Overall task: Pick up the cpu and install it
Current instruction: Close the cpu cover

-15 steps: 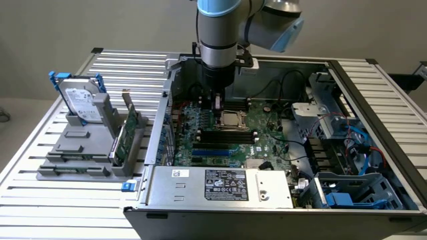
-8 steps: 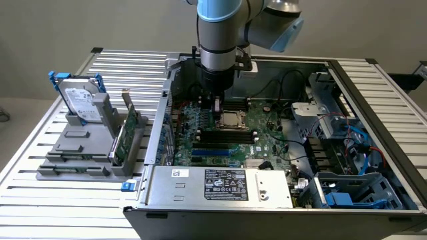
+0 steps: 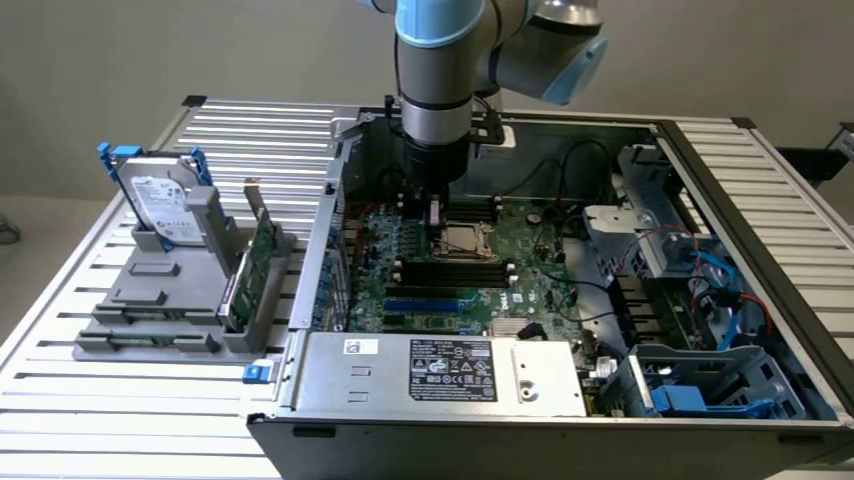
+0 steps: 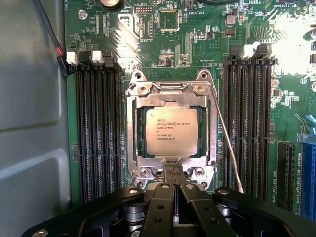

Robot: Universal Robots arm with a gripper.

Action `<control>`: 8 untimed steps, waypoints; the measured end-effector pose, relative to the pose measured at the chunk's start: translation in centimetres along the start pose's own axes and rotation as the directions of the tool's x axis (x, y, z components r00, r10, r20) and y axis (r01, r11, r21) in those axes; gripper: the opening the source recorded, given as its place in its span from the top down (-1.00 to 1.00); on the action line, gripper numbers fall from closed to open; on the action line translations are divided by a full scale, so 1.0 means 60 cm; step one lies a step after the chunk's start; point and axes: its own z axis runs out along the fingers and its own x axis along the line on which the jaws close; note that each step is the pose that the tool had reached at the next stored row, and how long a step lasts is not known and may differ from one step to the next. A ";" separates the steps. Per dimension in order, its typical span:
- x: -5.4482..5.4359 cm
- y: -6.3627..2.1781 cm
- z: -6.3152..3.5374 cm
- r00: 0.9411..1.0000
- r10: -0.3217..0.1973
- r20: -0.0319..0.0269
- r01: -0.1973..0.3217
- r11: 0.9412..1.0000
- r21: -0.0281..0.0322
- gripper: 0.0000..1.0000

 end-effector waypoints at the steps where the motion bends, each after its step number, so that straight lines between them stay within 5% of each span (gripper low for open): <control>1: 0.000 0.000 0.001 1.000 0.000 0.000 0.000 1.000 0.002 0.79; 8: 0.001 0.000 -0.014 1.000 0.002 -0.001 -0.002 1.000 0.018 0.79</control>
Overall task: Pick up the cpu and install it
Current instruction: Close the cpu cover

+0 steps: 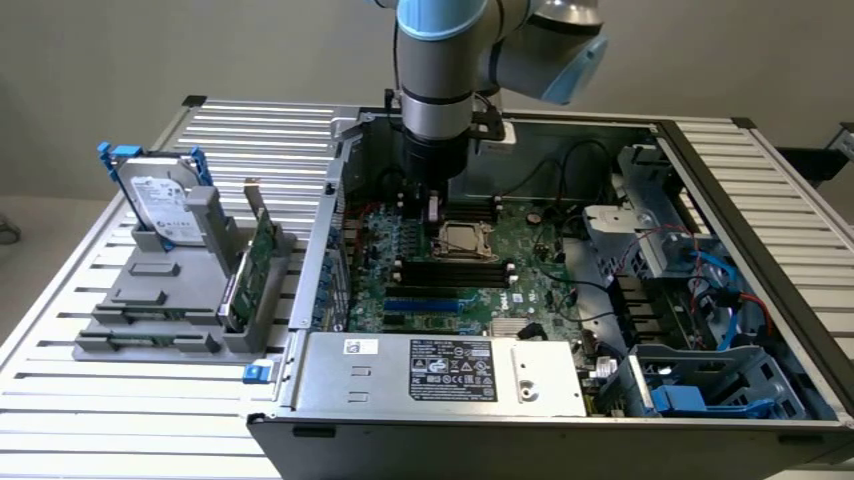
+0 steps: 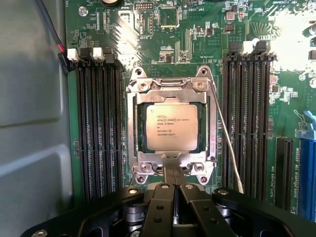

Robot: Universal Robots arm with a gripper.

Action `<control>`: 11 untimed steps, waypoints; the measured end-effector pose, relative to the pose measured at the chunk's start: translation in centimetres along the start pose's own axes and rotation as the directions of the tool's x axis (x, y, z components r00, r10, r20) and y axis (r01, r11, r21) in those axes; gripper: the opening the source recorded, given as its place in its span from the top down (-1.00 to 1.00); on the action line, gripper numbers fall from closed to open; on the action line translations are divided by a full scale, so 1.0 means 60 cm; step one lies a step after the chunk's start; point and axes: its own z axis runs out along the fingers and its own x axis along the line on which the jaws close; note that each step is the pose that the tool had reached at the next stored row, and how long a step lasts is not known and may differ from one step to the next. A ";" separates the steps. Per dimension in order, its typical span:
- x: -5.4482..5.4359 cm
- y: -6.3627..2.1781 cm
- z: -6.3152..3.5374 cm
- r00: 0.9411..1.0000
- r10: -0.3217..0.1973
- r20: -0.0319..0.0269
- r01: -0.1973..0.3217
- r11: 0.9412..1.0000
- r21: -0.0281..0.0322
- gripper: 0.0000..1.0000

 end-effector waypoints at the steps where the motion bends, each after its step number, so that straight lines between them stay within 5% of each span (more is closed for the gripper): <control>1: 0.000 0.000 -0.004 1.000 0.000 0.000 0.000 1.000 0.001 0.79; 11: -0.001 -0.017 -0.022 1.000 0.001 -0.006 -0.001 1.000 0.009 0.79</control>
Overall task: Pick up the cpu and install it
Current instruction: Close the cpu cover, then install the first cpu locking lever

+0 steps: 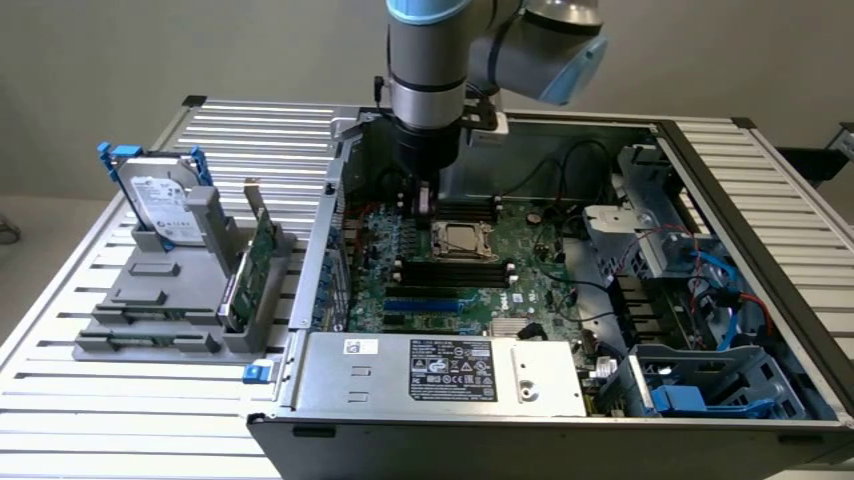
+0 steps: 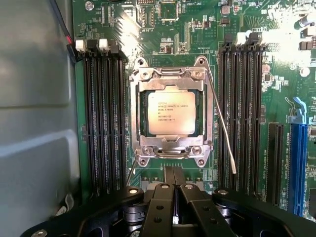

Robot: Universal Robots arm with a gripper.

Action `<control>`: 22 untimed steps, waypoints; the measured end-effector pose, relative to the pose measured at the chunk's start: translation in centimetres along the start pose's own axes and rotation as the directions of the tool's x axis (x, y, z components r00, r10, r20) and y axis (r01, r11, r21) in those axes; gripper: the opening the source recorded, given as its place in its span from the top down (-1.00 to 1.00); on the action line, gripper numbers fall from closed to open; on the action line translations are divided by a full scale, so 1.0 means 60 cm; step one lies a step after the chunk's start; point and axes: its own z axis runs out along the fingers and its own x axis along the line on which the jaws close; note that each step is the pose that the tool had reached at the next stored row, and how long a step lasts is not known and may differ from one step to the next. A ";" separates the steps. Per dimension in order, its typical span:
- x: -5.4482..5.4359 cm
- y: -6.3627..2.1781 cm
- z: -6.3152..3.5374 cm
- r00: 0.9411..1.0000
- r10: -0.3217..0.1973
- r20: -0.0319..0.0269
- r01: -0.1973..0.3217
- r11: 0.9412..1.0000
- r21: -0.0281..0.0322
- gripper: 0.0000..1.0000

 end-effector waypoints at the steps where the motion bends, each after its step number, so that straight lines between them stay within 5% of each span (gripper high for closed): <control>1: 0.000 -0.003 -0.002 1.000 0.000 -0.001 0.000 1.000 0.001 0.79; 8: -0.001 -0.019 -0.010 1.000 0.001 -0.006 -0.001 1.000 0.003 0.79; 22: -0.001 -0.020 -0.010 1.000 0.001 -0.007 -0.001 1.000 0.003 0.79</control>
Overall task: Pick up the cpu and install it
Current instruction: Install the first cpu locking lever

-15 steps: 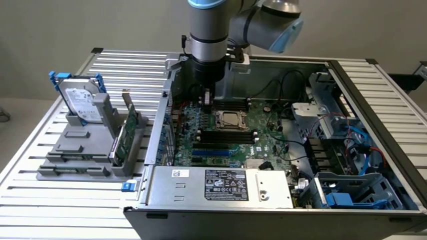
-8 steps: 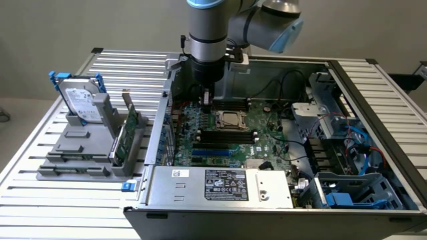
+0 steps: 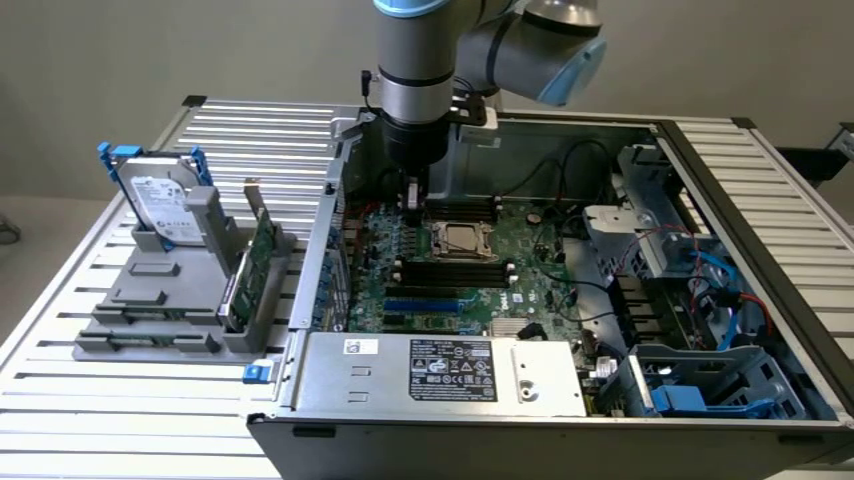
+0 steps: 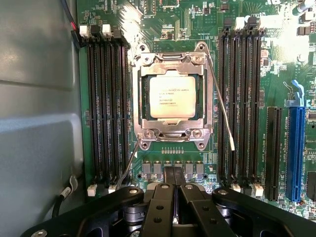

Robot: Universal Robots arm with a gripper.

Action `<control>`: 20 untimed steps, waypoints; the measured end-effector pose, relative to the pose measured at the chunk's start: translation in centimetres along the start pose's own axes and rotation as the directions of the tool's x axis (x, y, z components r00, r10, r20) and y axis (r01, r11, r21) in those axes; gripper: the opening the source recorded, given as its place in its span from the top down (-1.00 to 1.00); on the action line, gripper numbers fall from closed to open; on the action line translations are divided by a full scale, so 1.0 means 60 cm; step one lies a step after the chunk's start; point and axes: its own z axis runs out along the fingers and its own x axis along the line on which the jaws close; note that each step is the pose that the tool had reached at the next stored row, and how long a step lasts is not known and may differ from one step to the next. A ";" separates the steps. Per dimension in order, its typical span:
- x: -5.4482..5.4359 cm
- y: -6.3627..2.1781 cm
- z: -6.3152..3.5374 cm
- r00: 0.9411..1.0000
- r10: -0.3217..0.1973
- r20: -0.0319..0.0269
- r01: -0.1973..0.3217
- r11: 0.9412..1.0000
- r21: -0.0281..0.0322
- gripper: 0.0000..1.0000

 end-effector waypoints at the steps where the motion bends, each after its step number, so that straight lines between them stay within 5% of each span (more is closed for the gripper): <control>1: 0.000 0.000 0.000 1.000 0.000 0.000 0.000 1.000 0.000 0.79; 5: 0.000 -0.006 0.000 1.000 0.000 0.000 0.000 1.000 -0.001 0.79; 14: -0.001 -0.023 -0.003 0.998 0.049 -0.040 -0.049 0.999 0.002 0.79; 20: -0.001 -0.023 -0.002 0.989 0.142 -0.039 -0.142 0.990 0.000 0.79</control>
